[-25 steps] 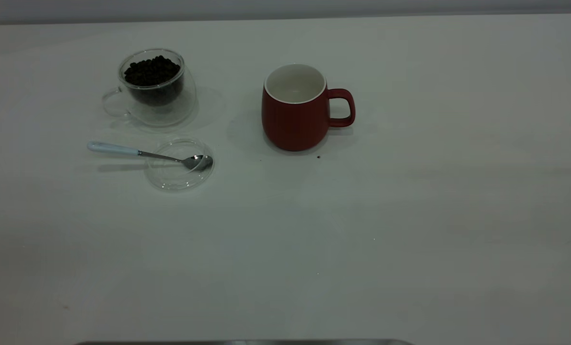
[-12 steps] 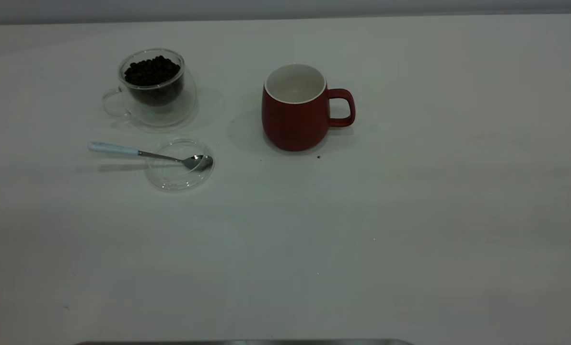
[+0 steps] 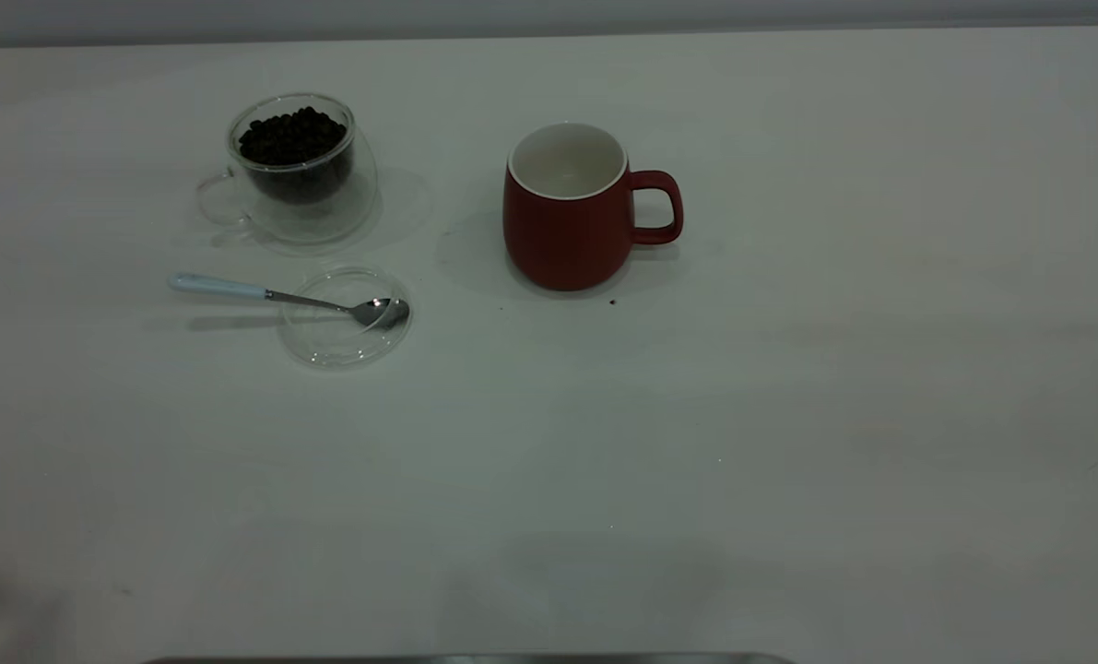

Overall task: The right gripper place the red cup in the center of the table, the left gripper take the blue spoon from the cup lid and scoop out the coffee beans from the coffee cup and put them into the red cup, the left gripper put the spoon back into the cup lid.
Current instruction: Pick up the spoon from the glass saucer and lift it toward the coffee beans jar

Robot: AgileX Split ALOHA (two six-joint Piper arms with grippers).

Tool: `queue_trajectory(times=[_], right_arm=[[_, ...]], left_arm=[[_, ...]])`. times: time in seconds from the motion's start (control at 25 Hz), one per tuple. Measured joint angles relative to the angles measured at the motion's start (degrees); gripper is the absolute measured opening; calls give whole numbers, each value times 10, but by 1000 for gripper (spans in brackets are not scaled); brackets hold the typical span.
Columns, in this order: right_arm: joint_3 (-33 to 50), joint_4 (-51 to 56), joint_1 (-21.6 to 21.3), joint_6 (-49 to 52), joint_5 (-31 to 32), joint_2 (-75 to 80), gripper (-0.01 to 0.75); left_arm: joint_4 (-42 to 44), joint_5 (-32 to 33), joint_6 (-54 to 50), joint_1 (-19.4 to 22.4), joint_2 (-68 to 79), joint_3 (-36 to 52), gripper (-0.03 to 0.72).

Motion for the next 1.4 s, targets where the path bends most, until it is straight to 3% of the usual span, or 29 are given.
queue_trajectory(times=[0.4,0.76,0.92,1.16,1.4], right_arm=[[0,0,0,1,0,0,591],[0,0,0,0,0,0,591],[0,0,0,0,0,0,591],[0,0,0,0,0,0,591],[0,0,0,0,0,0,591]], left_arm=[[-131,0,135,15,258,-137,563],[-305,97,306,187,469,-240,563],[-341,116,367,239,557,-246,563],[-345,113,471,251,694,-261,563],[-347,105,502,251,825,-325,563]])
